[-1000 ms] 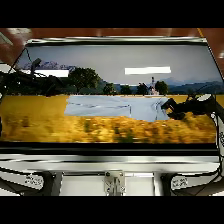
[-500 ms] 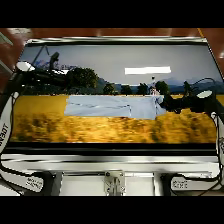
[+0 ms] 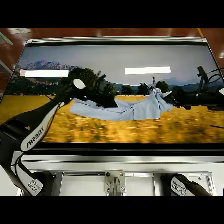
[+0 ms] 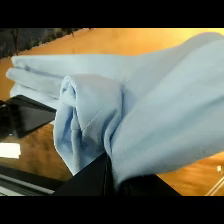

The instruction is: Fold the shirts.

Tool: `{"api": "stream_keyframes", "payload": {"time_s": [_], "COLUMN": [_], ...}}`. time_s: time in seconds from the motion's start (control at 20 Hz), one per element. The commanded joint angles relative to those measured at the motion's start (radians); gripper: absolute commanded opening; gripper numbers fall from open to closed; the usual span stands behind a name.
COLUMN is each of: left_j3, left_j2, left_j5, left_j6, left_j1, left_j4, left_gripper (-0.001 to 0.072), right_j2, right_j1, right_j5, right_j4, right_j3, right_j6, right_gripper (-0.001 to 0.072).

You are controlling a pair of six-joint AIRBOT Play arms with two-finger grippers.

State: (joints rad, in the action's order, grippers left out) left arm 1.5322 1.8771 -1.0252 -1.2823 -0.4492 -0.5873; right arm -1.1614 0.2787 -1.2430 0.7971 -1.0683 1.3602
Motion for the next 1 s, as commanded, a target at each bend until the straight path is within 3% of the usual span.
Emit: {"api": "stream_keyframes", "payload": {"time_s": [0.0,0.15,0.25,0.3,0.5,0.7,0.95], "left_j3": [0.001,0.001,0.001,0.002,0.001,0.001,0.001], "left_j2": [0.045,0.098,0.116,0.115,0.04,-0.196,-0.501], "left_j5": [0.068,0.112,0.156,0.179,0.15,0.128,0.044], "left_j6": [-0.026,-0.072,-0.026,0.008,-0.008,-0.119,-0.118], "left_j1": [-0.119,-0.196,-0.212,-0.198,-0.018,0.212,0.481], "left_j4": [0.013,0.06,0.171,0.186,0.105,-0.167,-0.184], "left_gripper": [0.0041,0.004,0.004,0.0039,0.0035,0.0036,0.0037], "right_j2": [0.095,0.118,0.118,0.118,0.117,0.051,-0.246], "right_j1": [-0.002,-0.002,-0.002,-0.002,-0.034,-0.289,-0.743], "right_j5": [-0.045,-0.057,-0.062,-0.061,-0.016,0.204,0.618], "right_j4": [0.004,-0.008,-0.048,-0.064,-0.066,-0.087,-0.231], "right_j3": [0.0,0.0,0.0,0.0,0.0,0.0,-0.046], "right_j6": [0.054,0.069,0.069,0.068,0.068,0.079,0.053], "right_gripper": [0.0058,0.0058,0.0058,0.0058,0.0058,0.0058,0.0058]}}
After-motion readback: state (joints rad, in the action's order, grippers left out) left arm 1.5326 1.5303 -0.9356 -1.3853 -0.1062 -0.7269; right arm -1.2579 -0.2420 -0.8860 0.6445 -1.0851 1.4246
